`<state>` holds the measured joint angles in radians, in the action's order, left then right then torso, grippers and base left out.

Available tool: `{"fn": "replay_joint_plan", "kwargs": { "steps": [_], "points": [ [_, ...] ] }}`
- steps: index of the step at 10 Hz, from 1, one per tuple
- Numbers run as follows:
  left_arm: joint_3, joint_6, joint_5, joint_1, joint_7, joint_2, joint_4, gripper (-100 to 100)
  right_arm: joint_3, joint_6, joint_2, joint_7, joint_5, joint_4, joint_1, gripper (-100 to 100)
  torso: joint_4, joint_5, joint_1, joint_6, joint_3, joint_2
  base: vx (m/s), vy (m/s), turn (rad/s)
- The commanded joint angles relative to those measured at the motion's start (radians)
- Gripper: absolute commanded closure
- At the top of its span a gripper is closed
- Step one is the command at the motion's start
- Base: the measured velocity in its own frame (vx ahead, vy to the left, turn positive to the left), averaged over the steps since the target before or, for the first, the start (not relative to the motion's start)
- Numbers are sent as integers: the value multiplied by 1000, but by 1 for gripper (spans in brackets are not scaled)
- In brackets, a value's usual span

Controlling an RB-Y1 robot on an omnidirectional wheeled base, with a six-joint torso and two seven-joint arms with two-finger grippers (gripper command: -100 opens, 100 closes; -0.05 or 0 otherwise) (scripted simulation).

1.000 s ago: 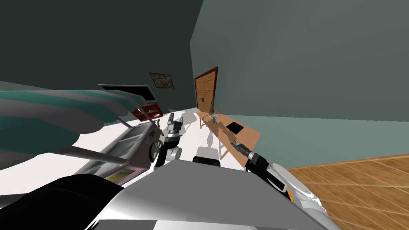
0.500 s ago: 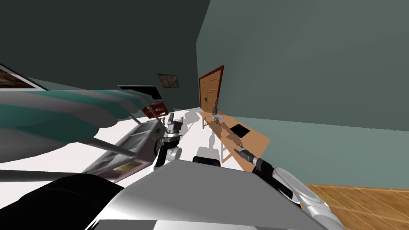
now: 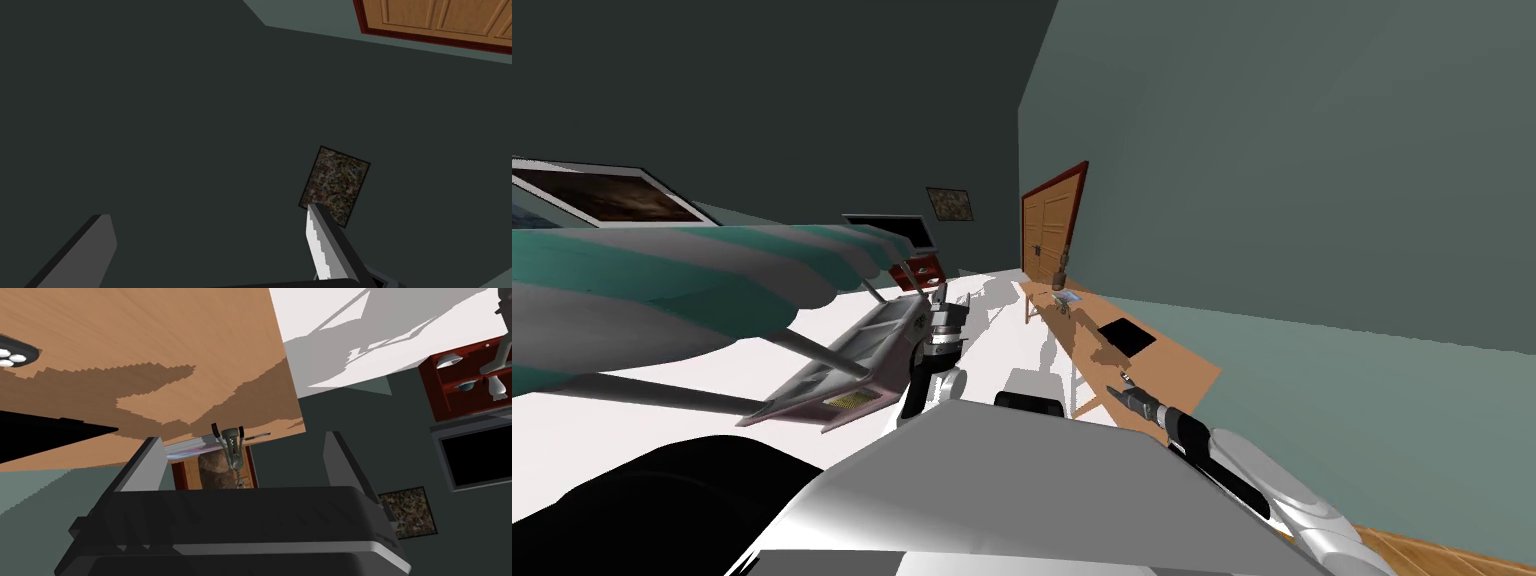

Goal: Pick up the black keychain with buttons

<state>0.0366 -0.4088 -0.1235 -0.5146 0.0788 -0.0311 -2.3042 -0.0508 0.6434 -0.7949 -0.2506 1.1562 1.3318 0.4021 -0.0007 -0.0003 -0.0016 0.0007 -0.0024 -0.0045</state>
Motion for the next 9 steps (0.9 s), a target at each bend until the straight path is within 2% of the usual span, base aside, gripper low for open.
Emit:
{"fn": "replay_joint_plan", "kwargs": {
  "steps": [1, 2, 3, 4, 5, 6, 7, 9],
  "points": [
    [0, 0, 0, 0, 0, 0, 0, 0, -1, 5, -8, 3, 18, -42, 4, -100, 0, 0, 0, 0, 0, 0, 48, -6, 164],
    [0, 0, 0, 0, 0, 0, 0, 0, -11, 8, -29, -5, 60, -86, 6, -100, 0, 0, 0, 1, 0, 0, 69, -3, 226],
    [0, 0, 0, 0, 0, 0, 0, 0, -11, 8, -29, -5, 62, -95, 6, -100, 0, 0, 0, 1, -1, -1, 55, -7, 138],
    [0, 0, 0, 0, 0, 0, 0, 0, -22, 10, -48, -12, 103, -132, 9, -100, 0, 0, 0, 1, -1, -1, 67, -13, 268],
    [0, 0, 0, 0, 0, 0, 0, 0, -22, 10, -48, -12, 103, -146, 9, -100, 0, 0, -1, 0, -1, -2, 56, -25, 125],
    [0, 0, 0, 0, 0, 0, 0, 0, -33, 13, -64, -18, 143, -192, 12, -100, 0, 0, -1, 1, -1, -1, 59, -10, 206],
    [0, 0, 0, 0, 0, 0, 0, 0, -33, 13, -64, -18, 143, -195, 12, -100, 0, 0, 0, 1, -1, -1, 59, -10, 116],
    [0, 0, 0, 0, 0, 0, 0, 0, -56, 18, -93, -30, 213, -286, 19, -100, 0, 0, -1, 1, -1, -1, 82, -22, 288]
  ]
}}
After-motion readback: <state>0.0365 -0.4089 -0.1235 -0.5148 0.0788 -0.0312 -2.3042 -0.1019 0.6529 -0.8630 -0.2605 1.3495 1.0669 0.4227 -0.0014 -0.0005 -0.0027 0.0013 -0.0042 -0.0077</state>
